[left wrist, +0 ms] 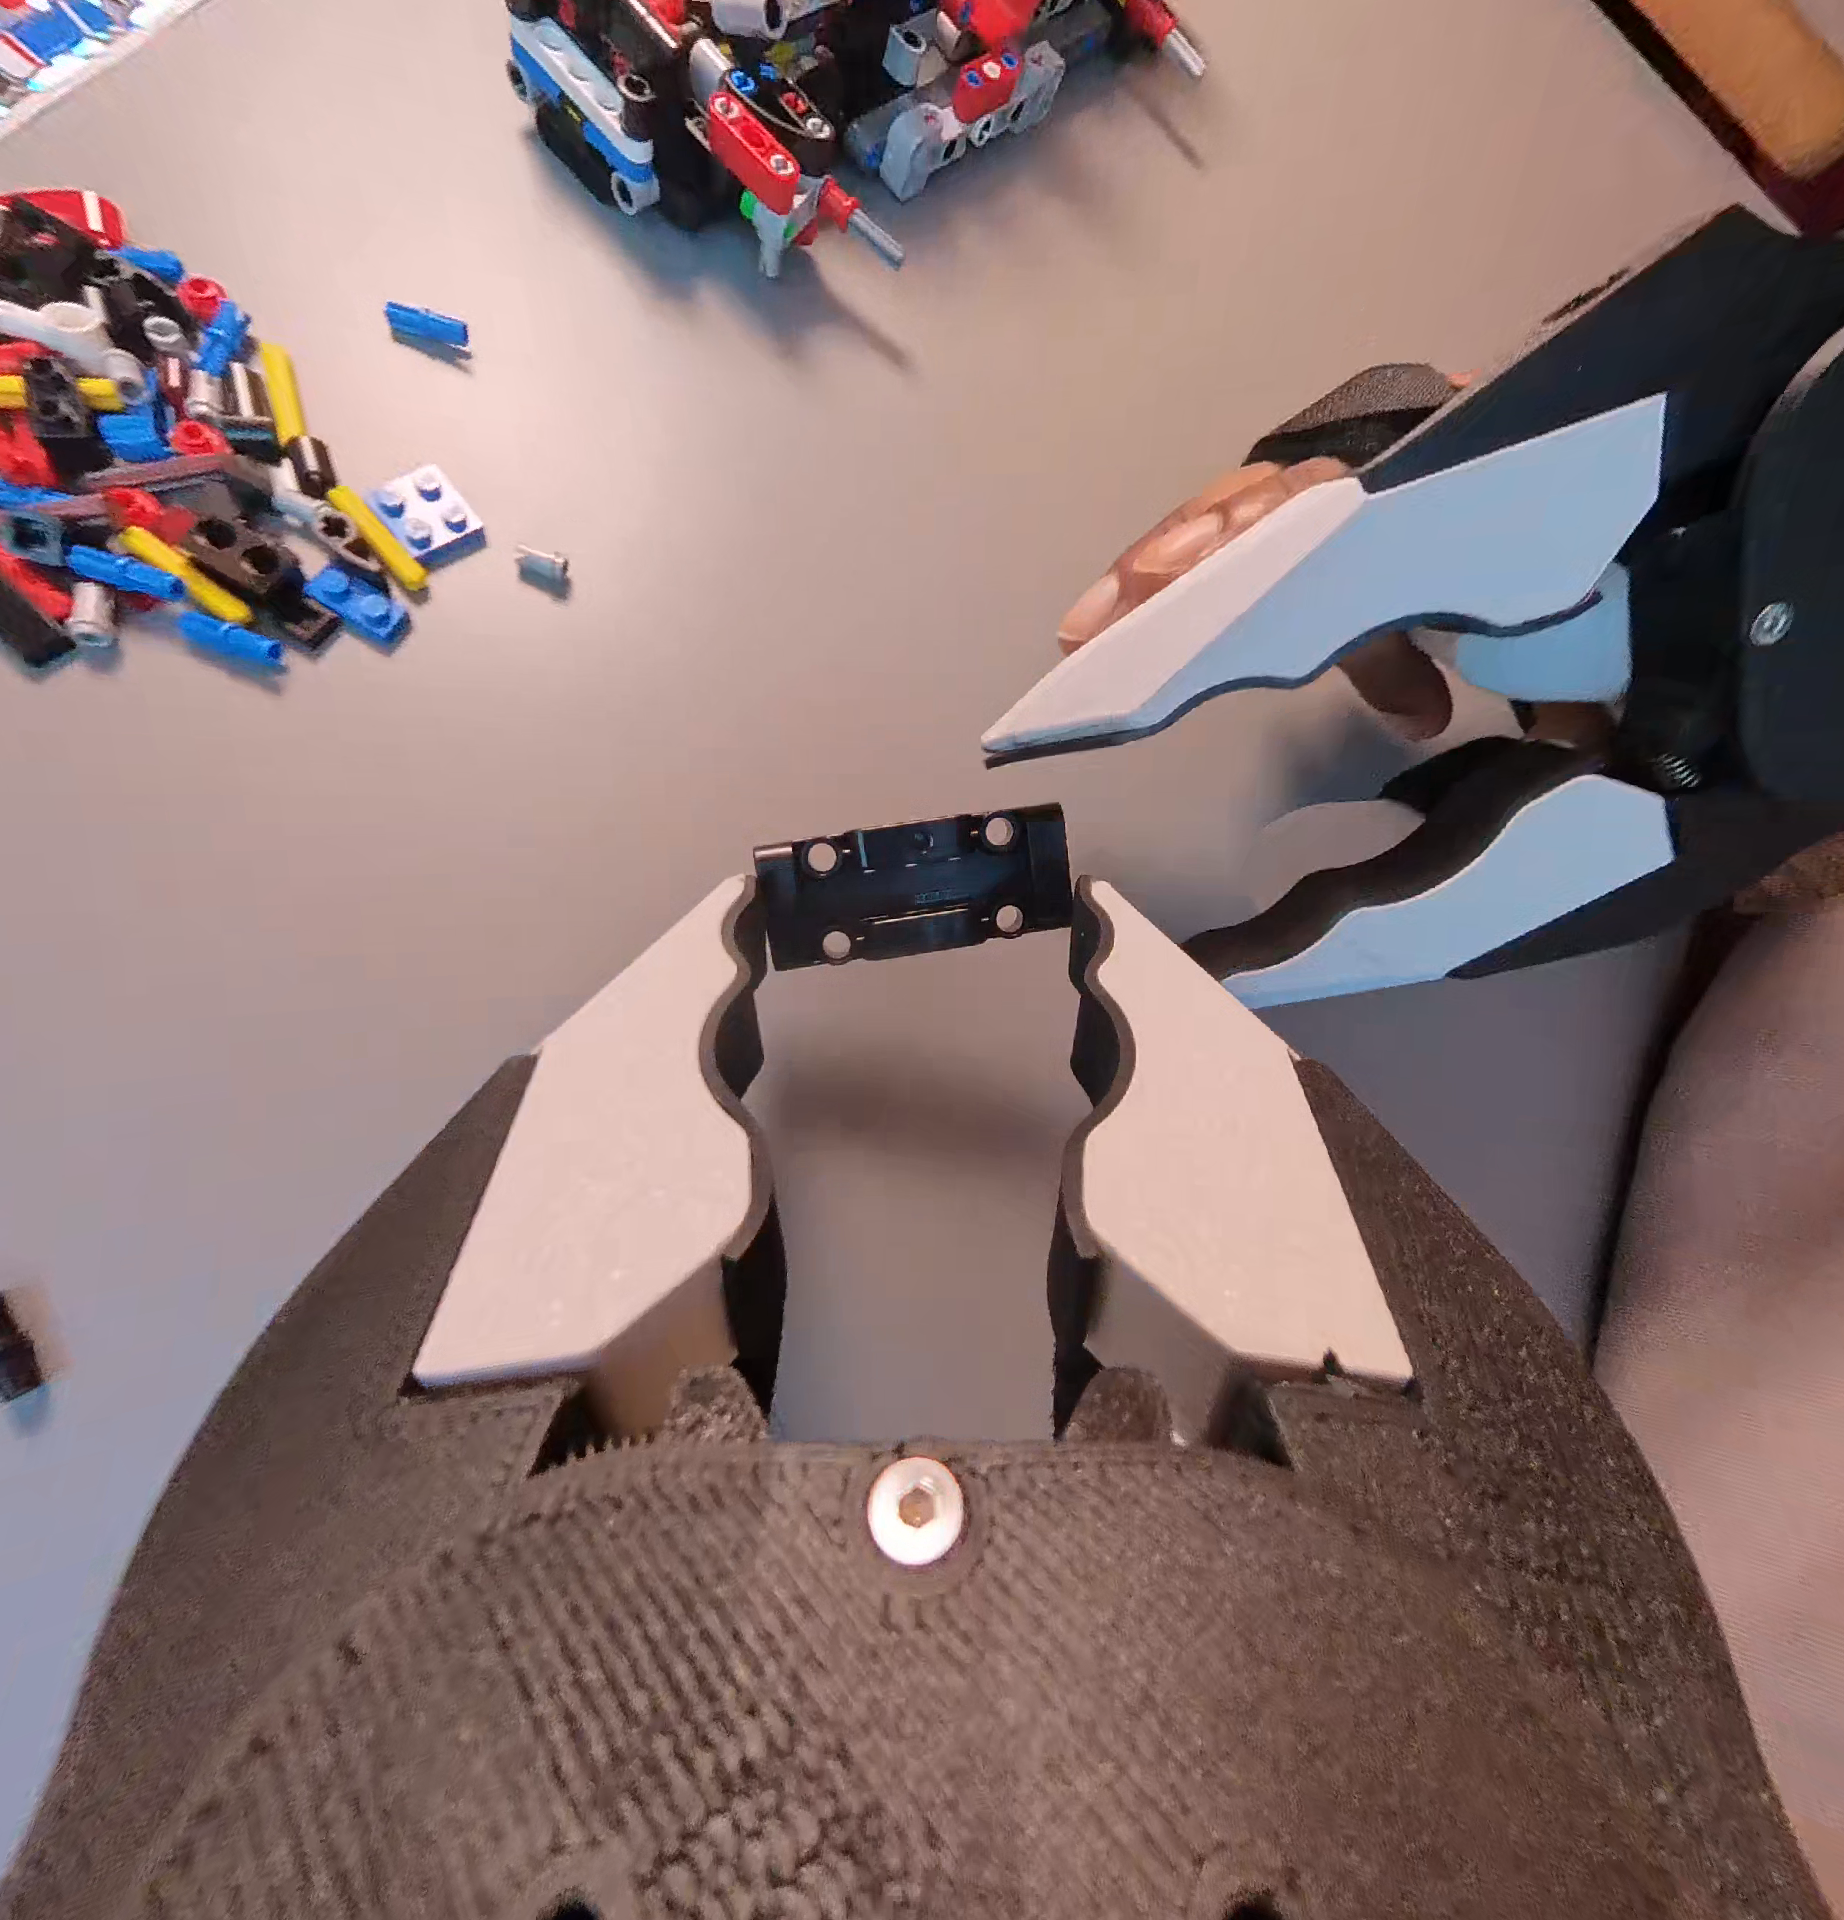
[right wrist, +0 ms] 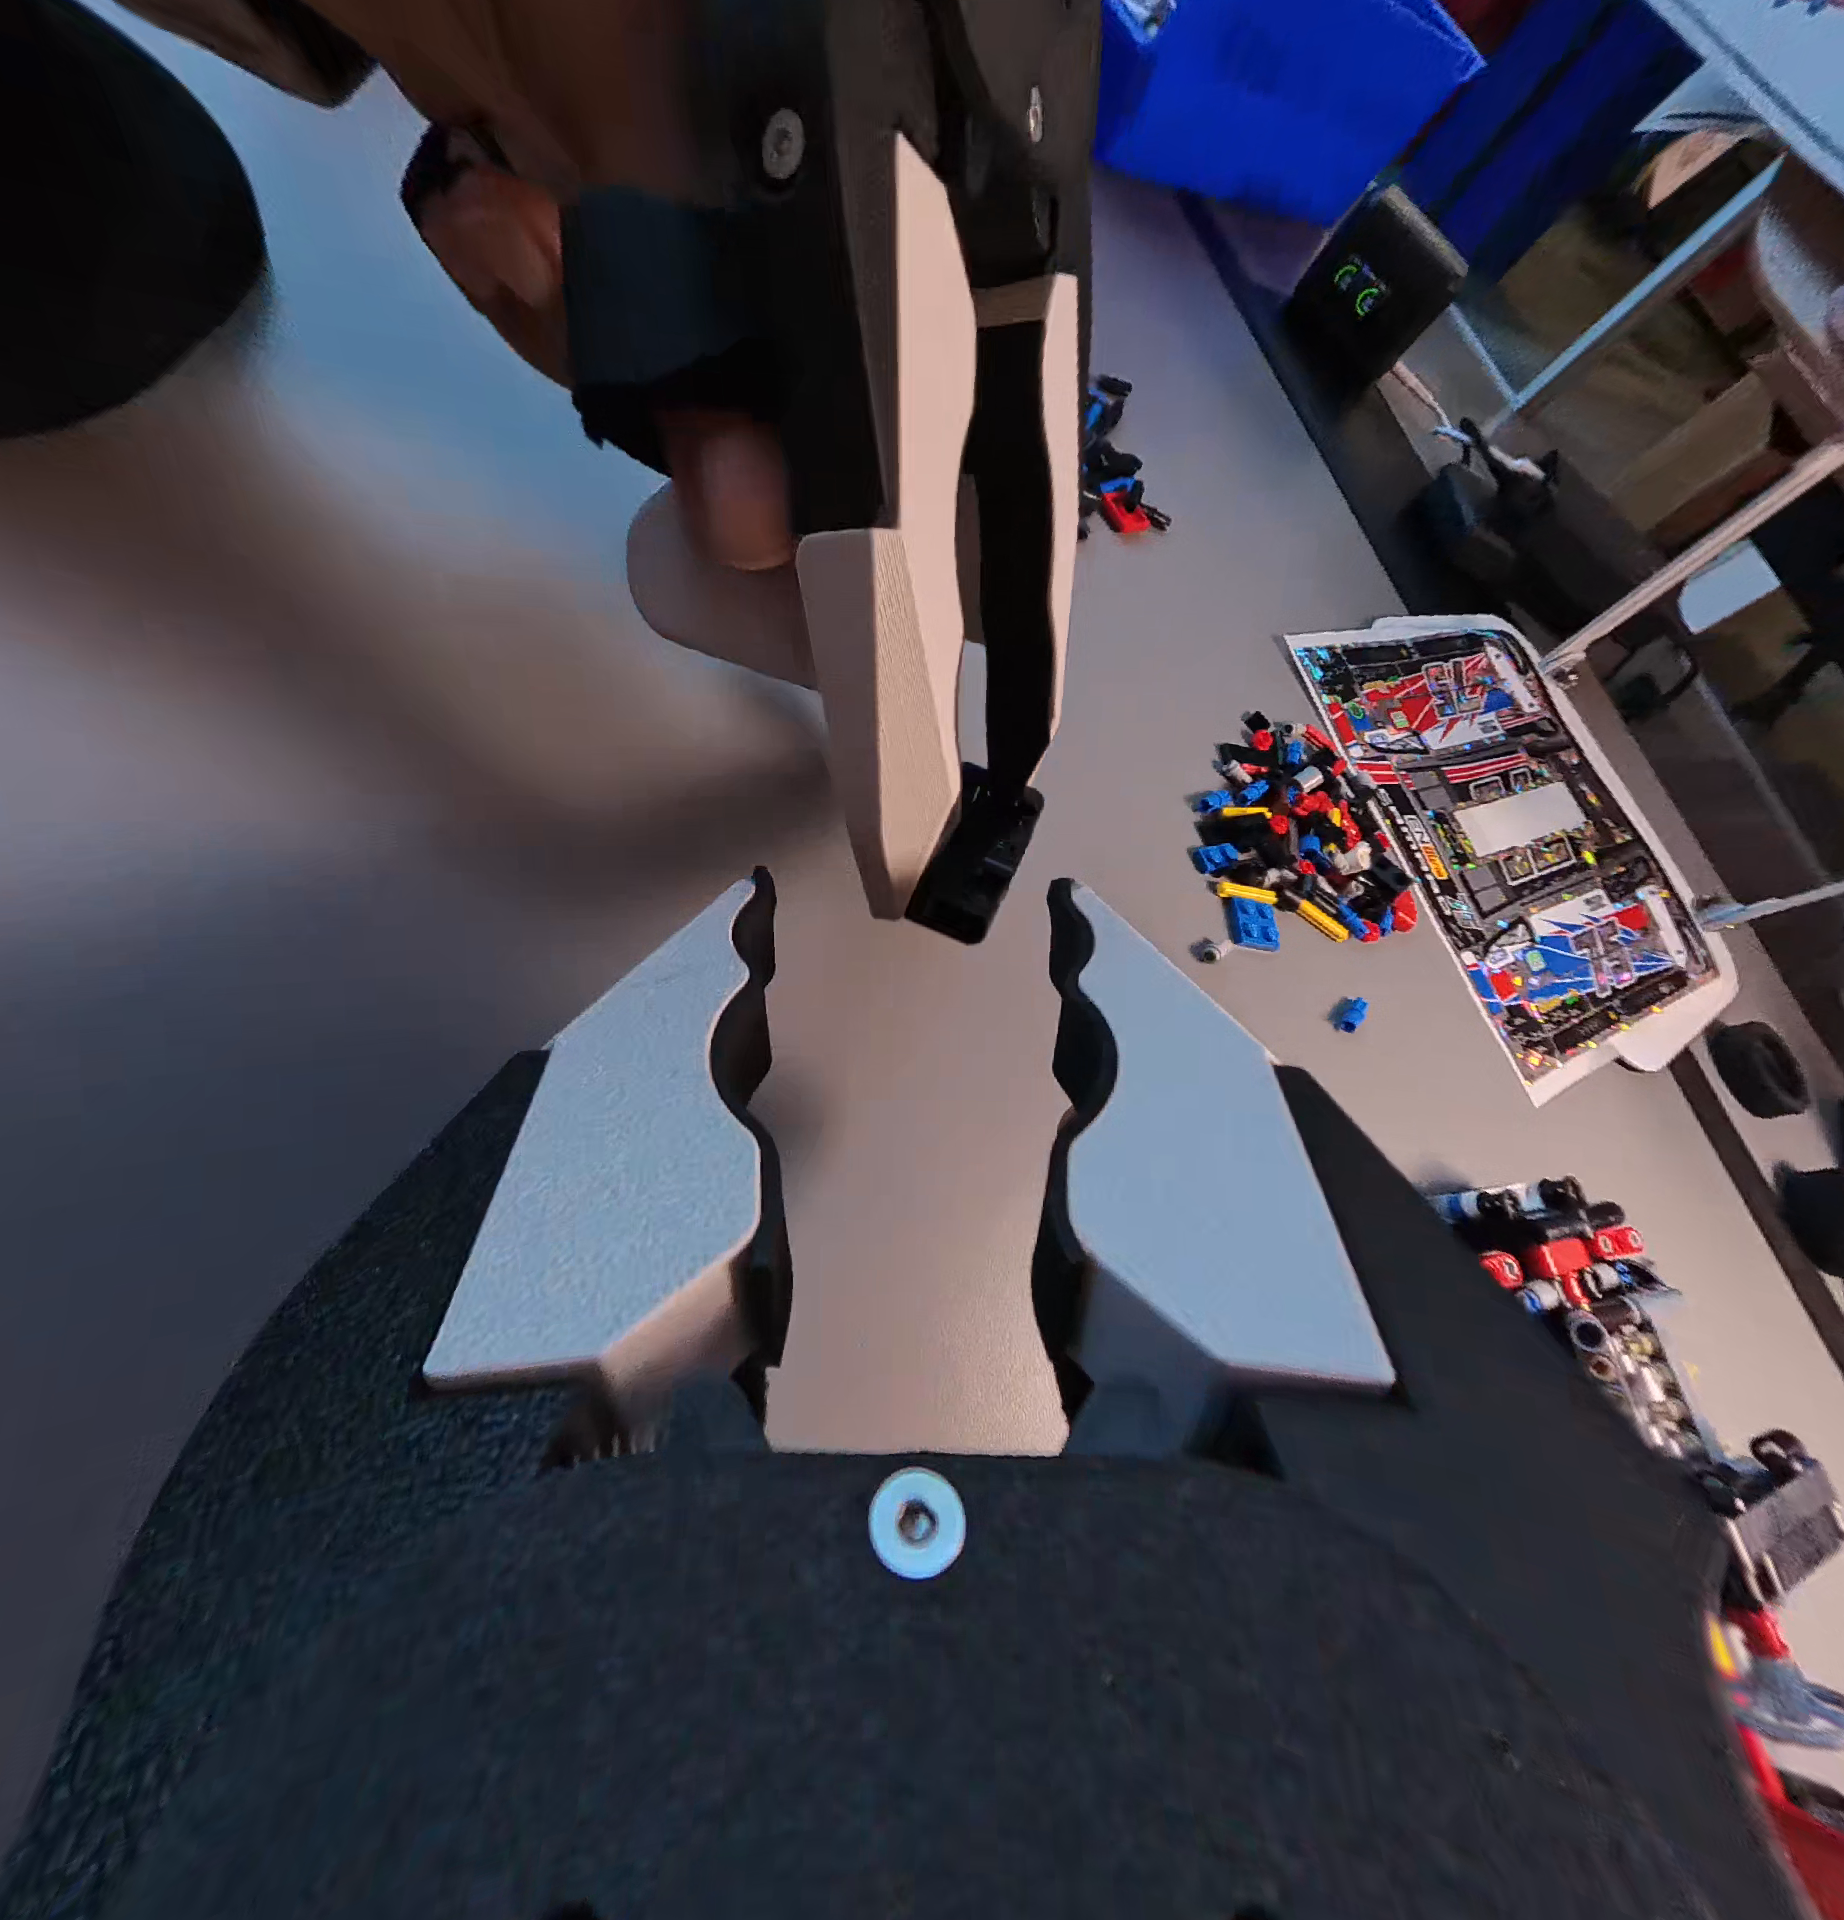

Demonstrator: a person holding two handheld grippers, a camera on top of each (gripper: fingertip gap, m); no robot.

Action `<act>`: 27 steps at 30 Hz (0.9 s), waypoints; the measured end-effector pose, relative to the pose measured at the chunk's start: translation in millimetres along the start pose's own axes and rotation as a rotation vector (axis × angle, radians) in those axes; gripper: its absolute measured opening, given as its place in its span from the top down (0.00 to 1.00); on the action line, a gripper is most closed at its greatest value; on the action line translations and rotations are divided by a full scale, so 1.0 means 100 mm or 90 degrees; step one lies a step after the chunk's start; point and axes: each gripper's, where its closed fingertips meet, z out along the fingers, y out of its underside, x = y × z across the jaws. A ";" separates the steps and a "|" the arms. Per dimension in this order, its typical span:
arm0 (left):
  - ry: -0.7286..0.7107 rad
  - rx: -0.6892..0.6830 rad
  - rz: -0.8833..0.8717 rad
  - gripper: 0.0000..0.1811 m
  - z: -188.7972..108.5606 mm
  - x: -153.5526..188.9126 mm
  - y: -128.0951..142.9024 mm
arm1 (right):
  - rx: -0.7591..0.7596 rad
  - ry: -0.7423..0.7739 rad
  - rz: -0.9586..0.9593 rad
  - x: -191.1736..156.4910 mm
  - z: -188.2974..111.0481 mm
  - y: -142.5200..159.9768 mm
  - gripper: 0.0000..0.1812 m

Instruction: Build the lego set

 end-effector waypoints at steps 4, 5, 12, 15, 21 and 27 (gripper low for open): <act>0.011 0.010 -0.013 0.68 0.09 0.08 -0.05 | 0.005 0.037 0.038 0.09 -0.02 0.02 0.79; 0.012 0.021 -0.020 0.68 0.09 0.08 -0.07 | 0.007 0.033 0.045 0.10 -0.03 0.02 0.81; 0.027 0.029 -0.042 0.74 0.04 0.03 0.00 | -0.010 -0.007 0.013 -0.04 0.00 0.13 0.95; 0.046 0.027 -0.057 0.80 0.02 0.03 0.06 | -0.022 -0.024 0.030 -0.06 -0.01 0.18 0.91; 0.052 0.010 0.001 0.83 -0.10 0.03 0.13 | -0.071 -0.045 0.025 -0.04 -0.02 0.35 0.91; 0.017 0.041 0.025 0.82 -0.33 -0.19 0.08 | -0.089 -0.134 0.096 -0.06 0.00 0.28 0.78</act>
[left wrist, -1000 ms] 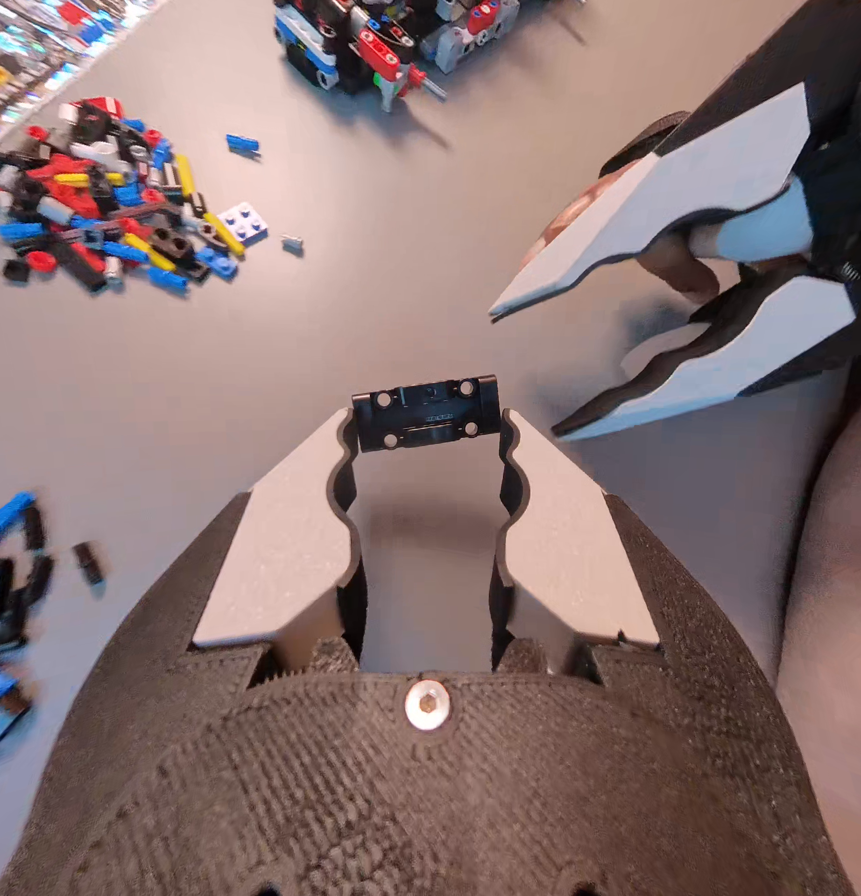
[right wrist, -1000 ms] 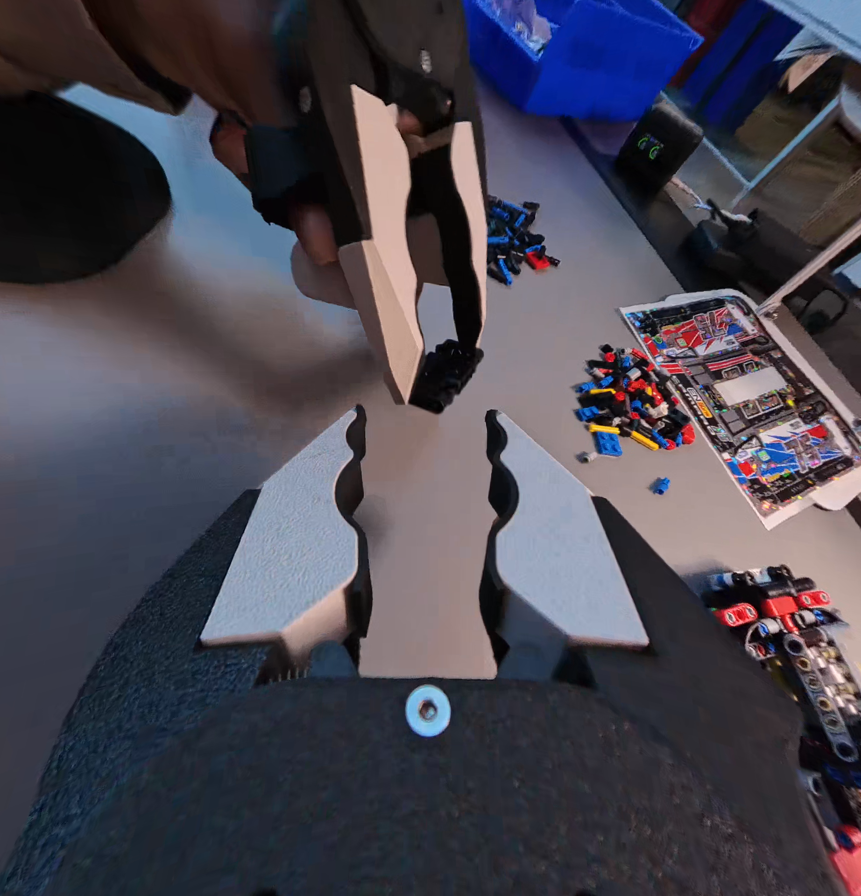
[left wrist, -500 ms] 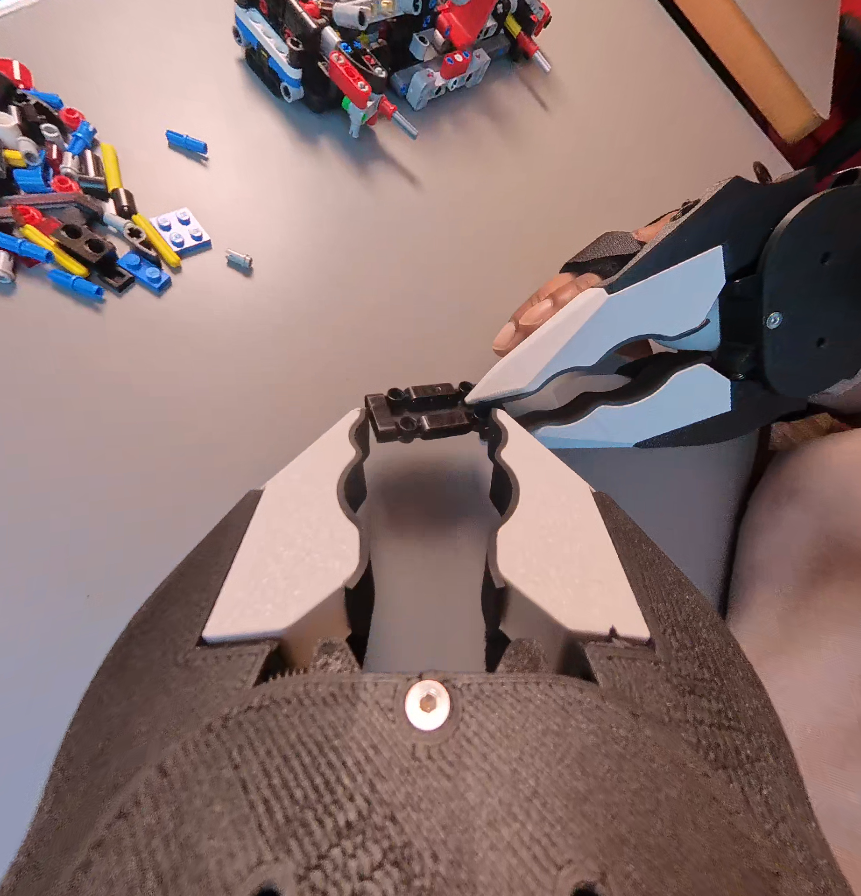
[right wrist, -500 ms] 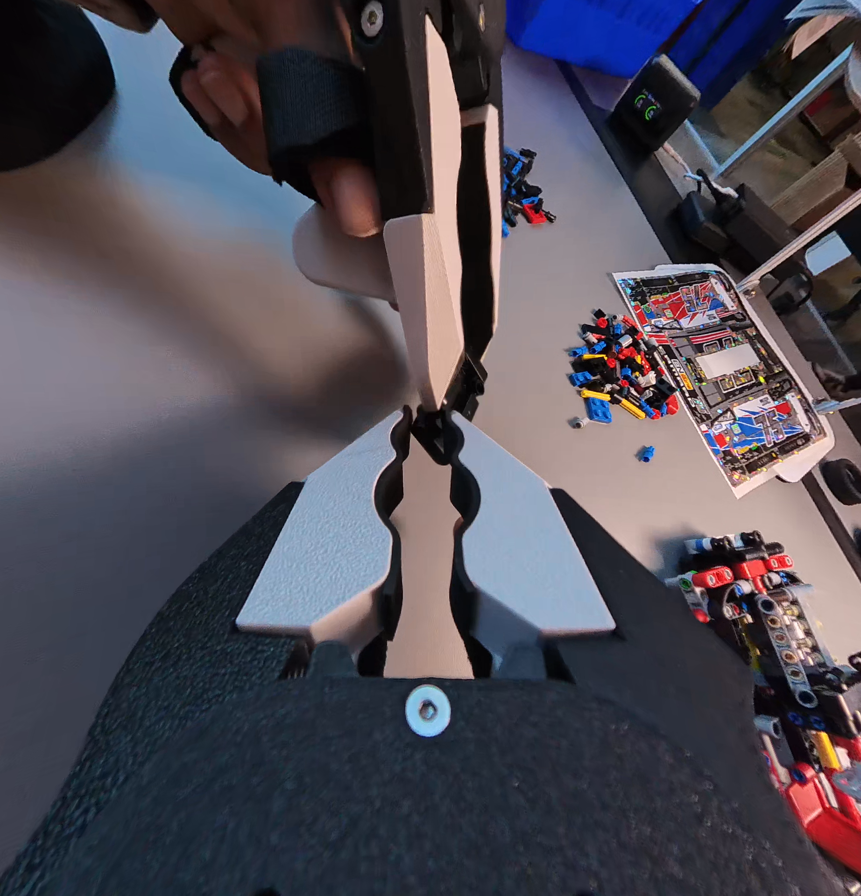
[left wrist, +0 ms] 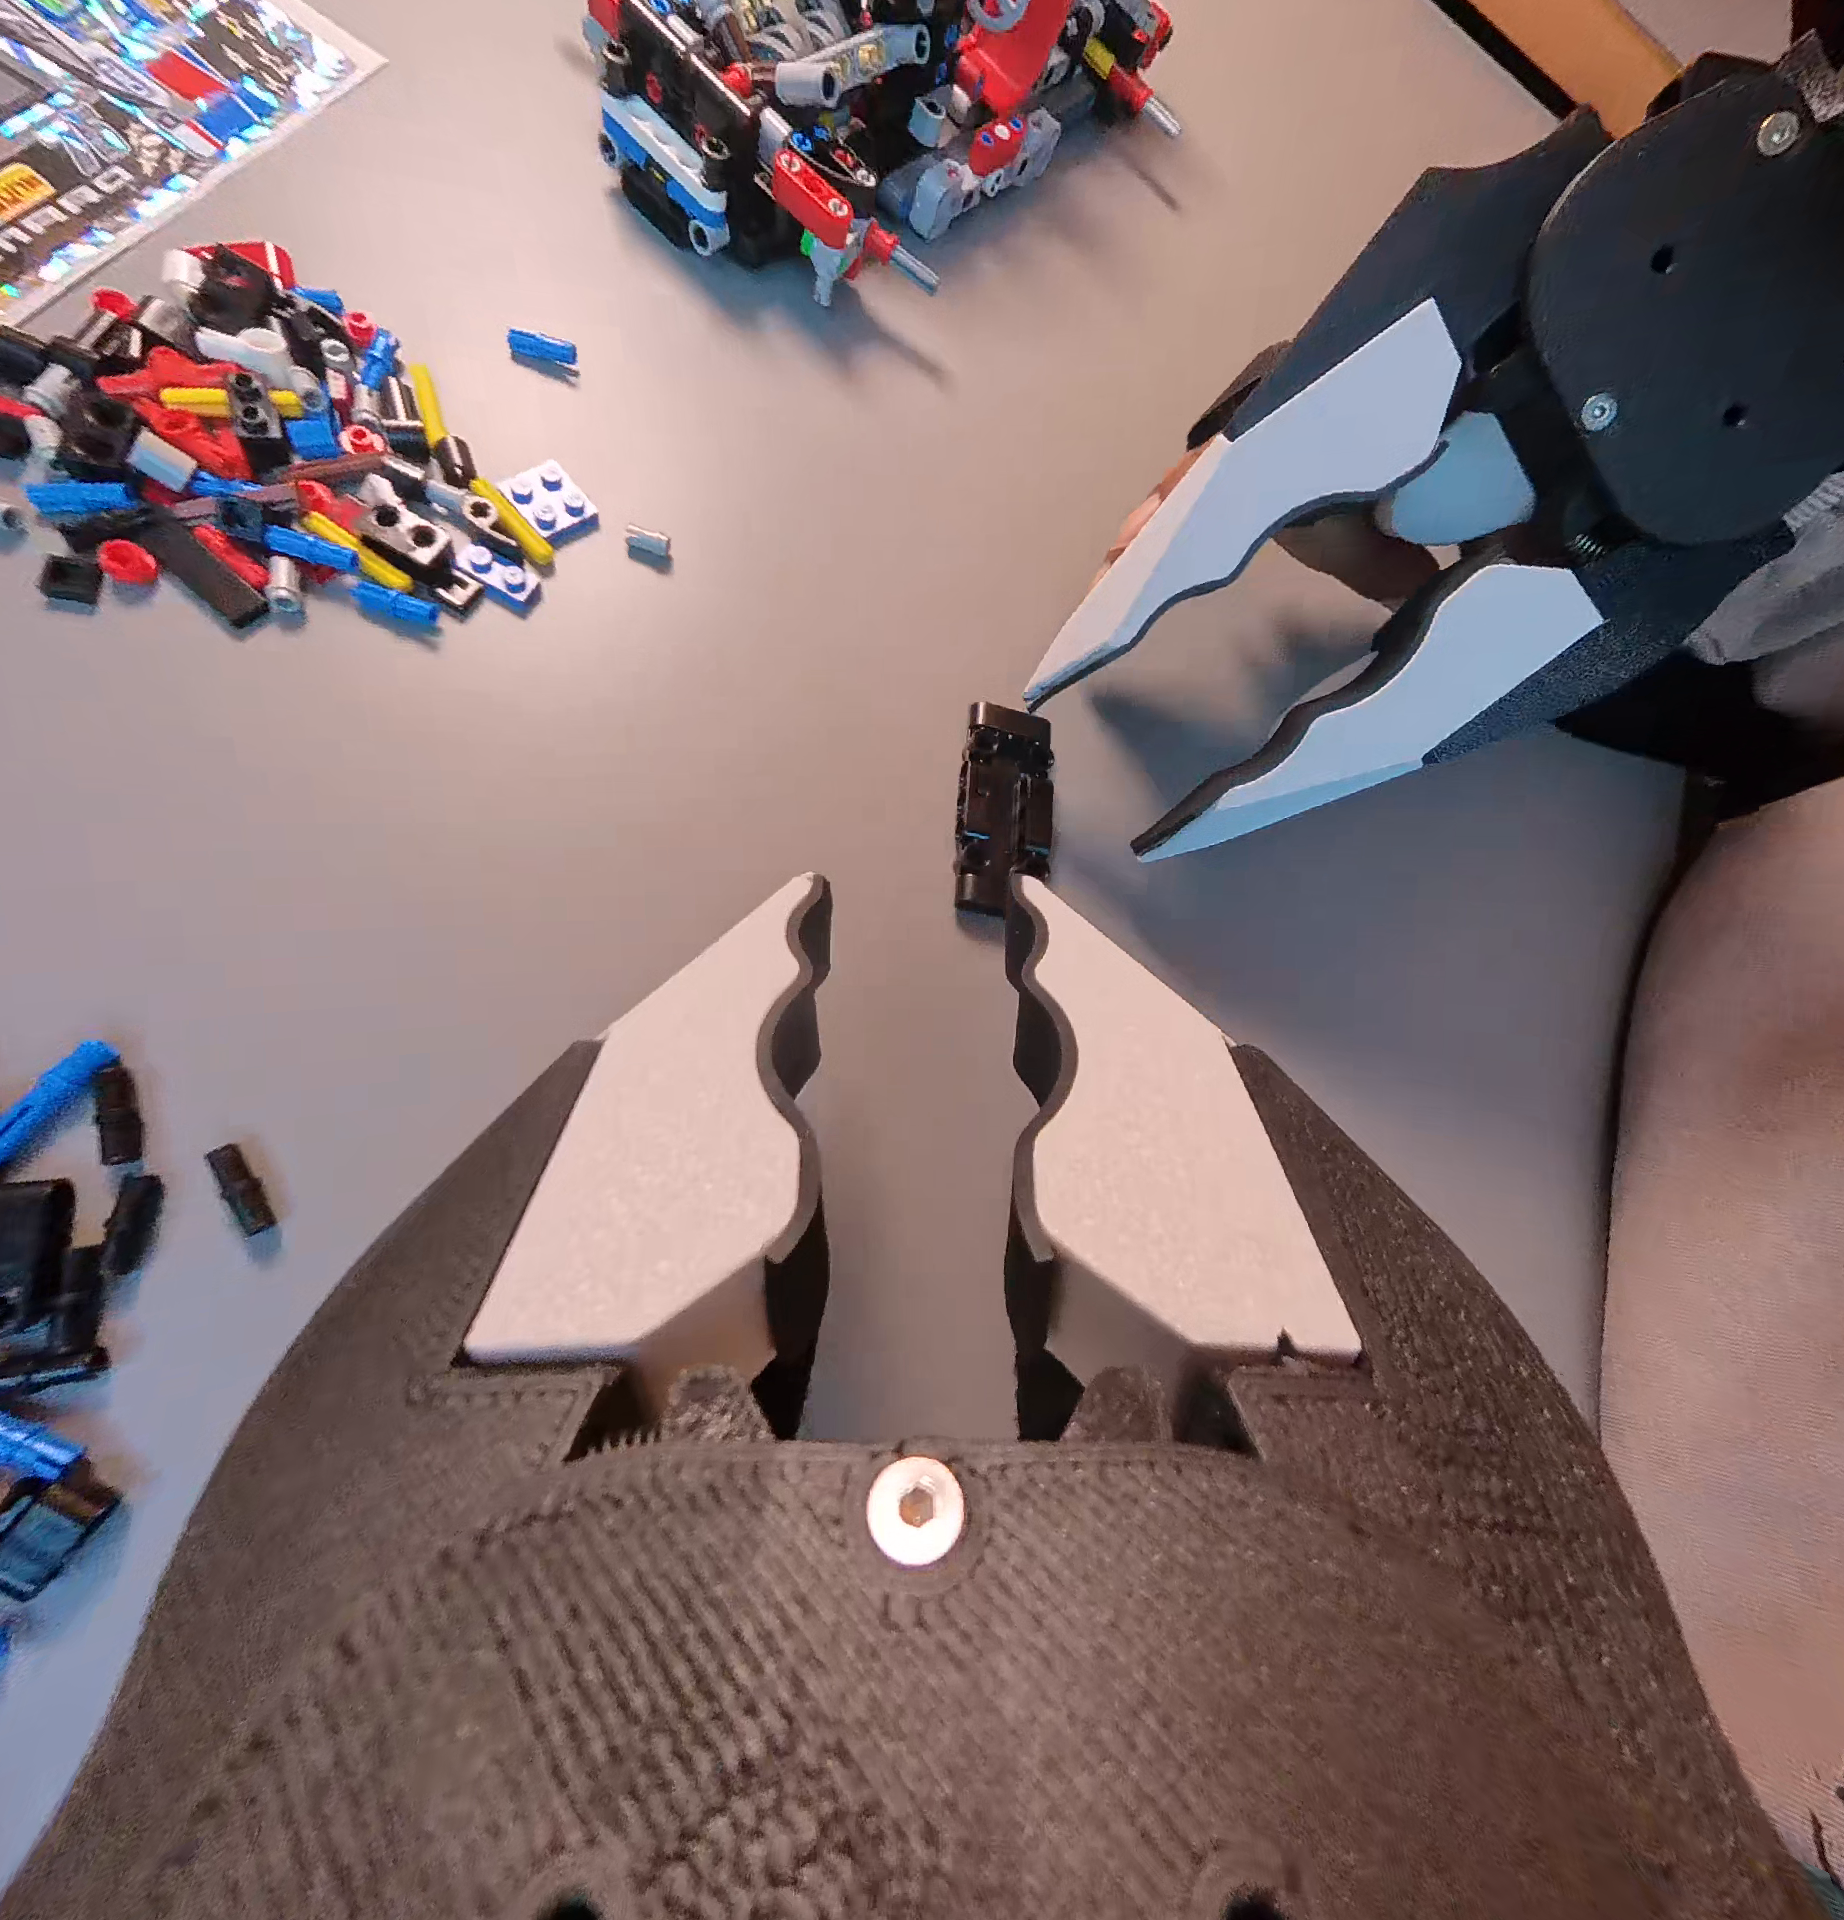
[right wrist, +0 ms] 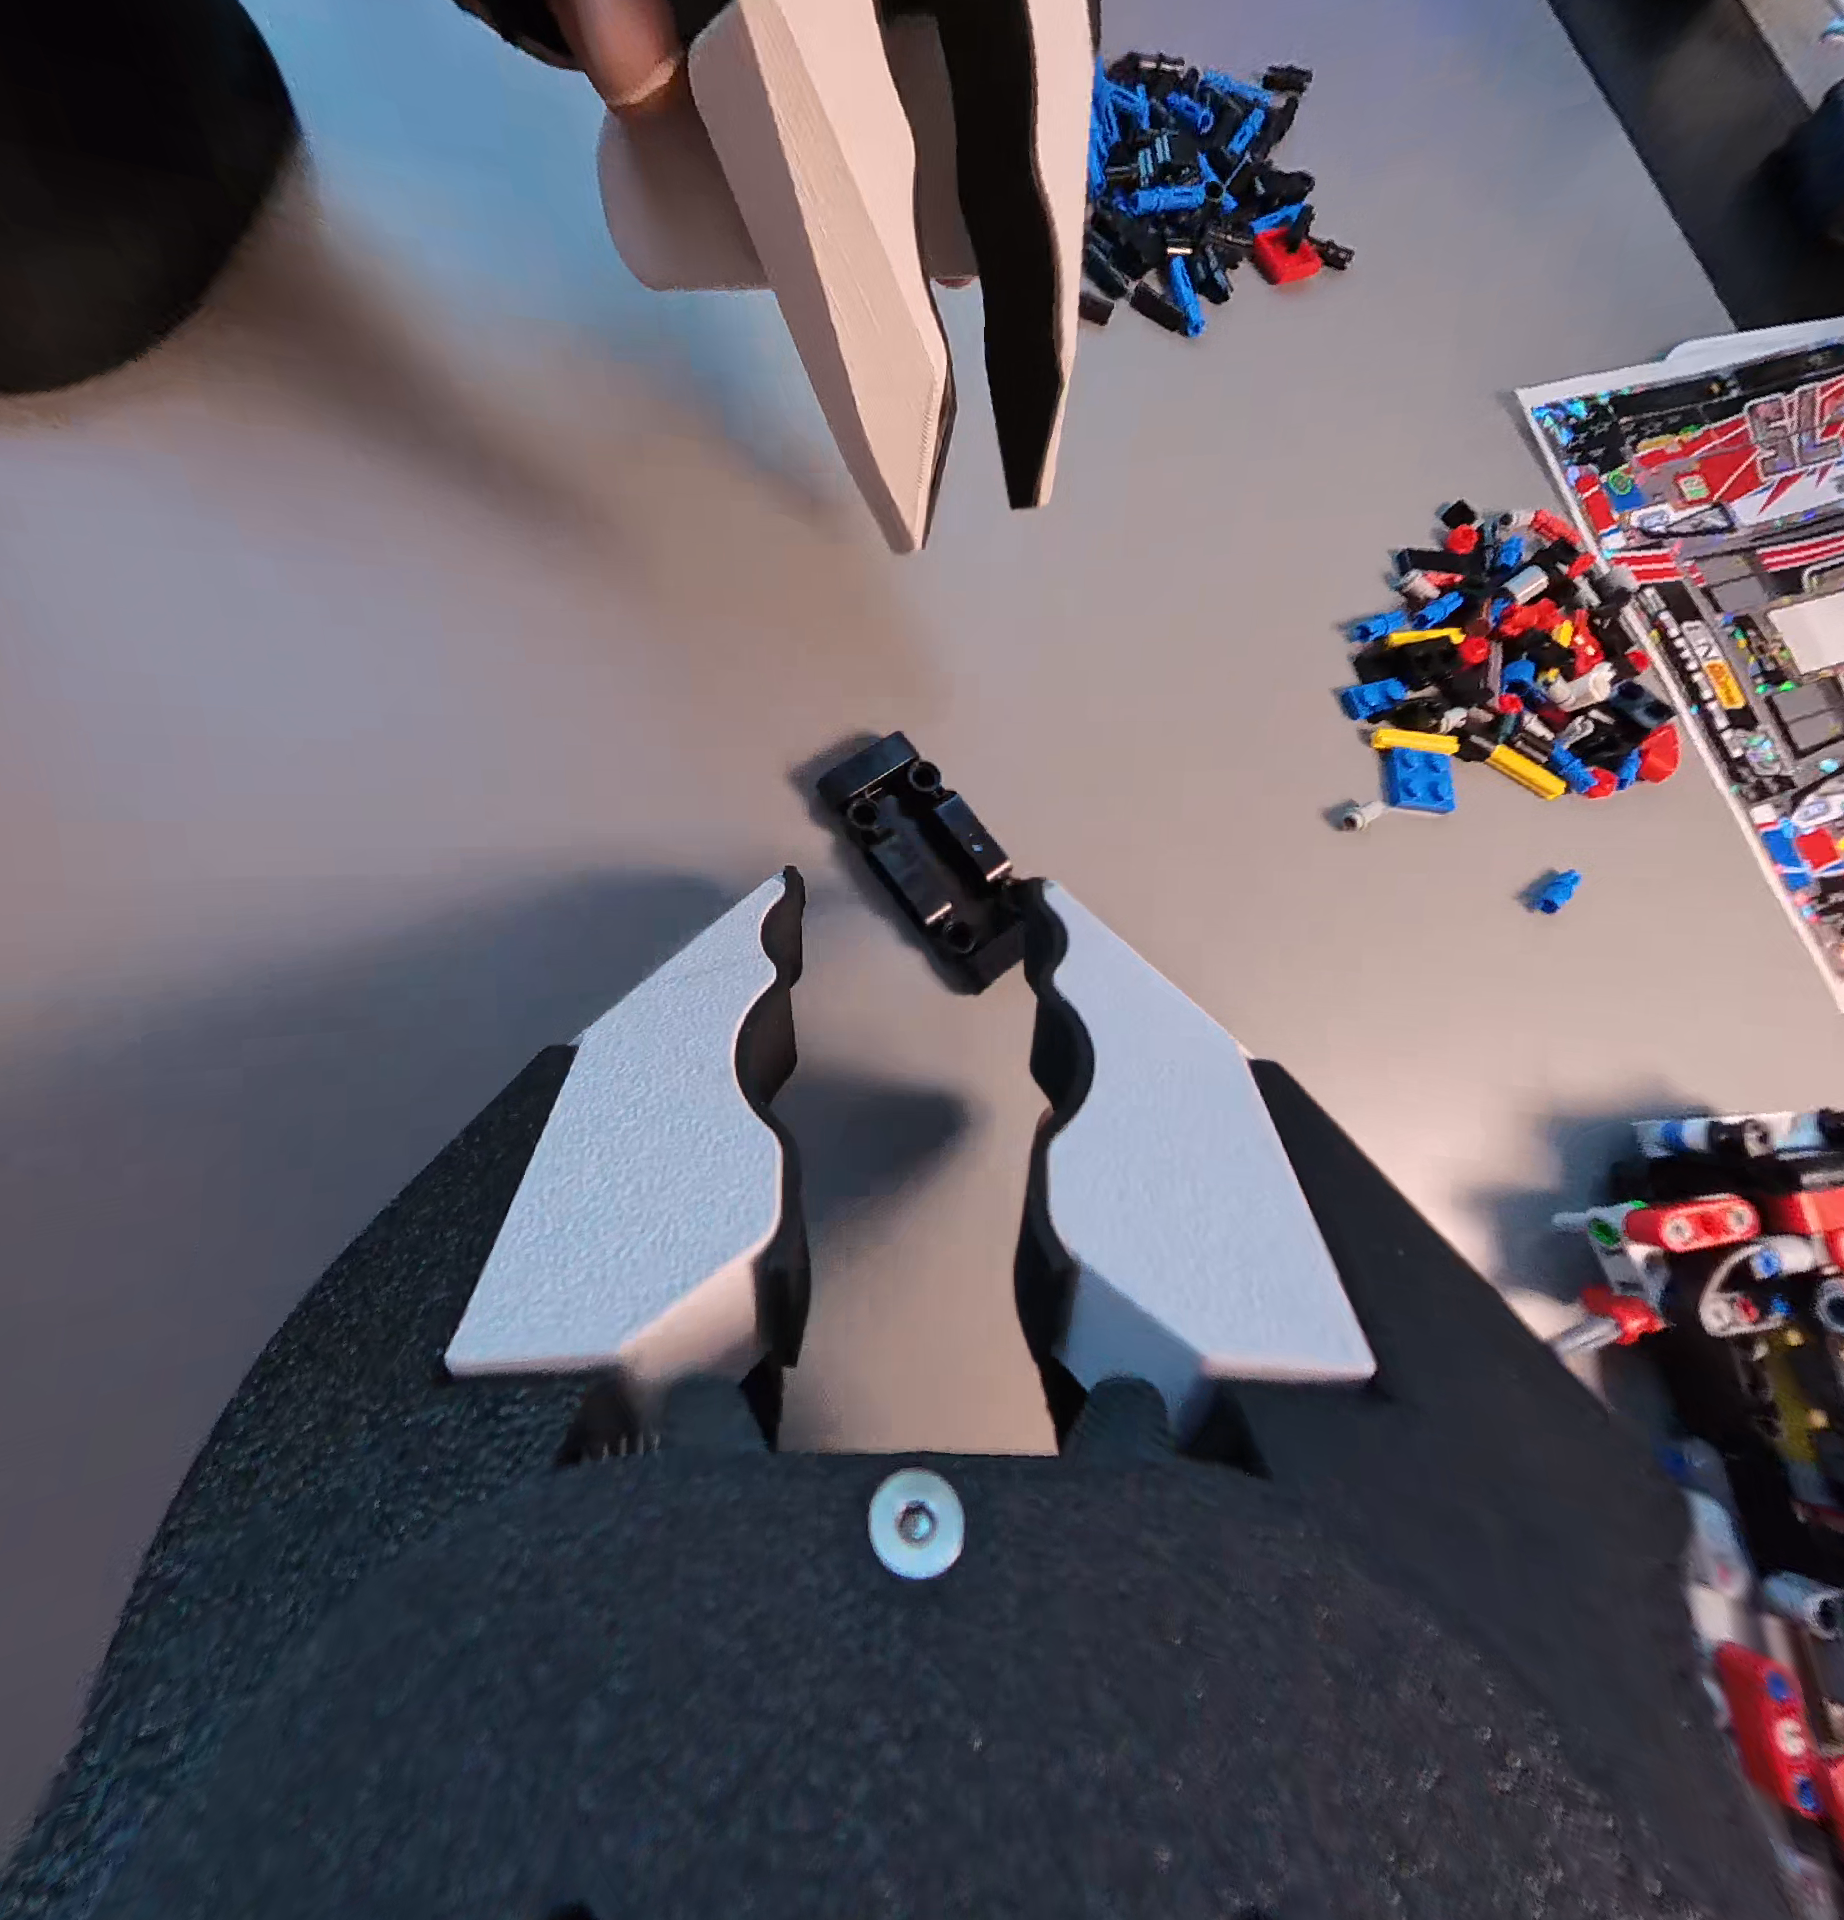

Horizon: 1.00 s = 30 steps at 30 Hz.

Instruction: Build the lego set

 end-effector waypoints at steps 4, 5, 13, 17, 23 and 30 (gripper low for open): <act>-0.024 0.066 0.039 0.83 -0.09 -0.04 -0.15 | -0.074 -0.051 -0.098 0.09 0.11 0.05 0.69; -0.031 0.087 0.046 0.82 -0.11 -0.05 -0.20 | -0.087 -0.075 -0.106 0.09 0.14 0.06 0.68; -0.143 0.183 0.052 0.79 -0.43 -0.35 -0.31 | -0.149 -0.126 -0.031 0.05 0.06 0.19 0.87; -0.184 0.281 -0.006 0.81 -0.66 -0.56 -0.36 | -0.149 -0.032 0.015 0.06 -0.06 0.29 0.87; -0.248 0.314 0.007 0.81 -0.80 -0.72 -0.38 | -0.087 0.003 0.050 0.10 -0.09 0.26 0.81; -0.310 0.397 -0.006 0.82 -1.43 -0.80 -0.45 | 0.197 -0.002 0.116 0.24 -0.60 -0.18 0.64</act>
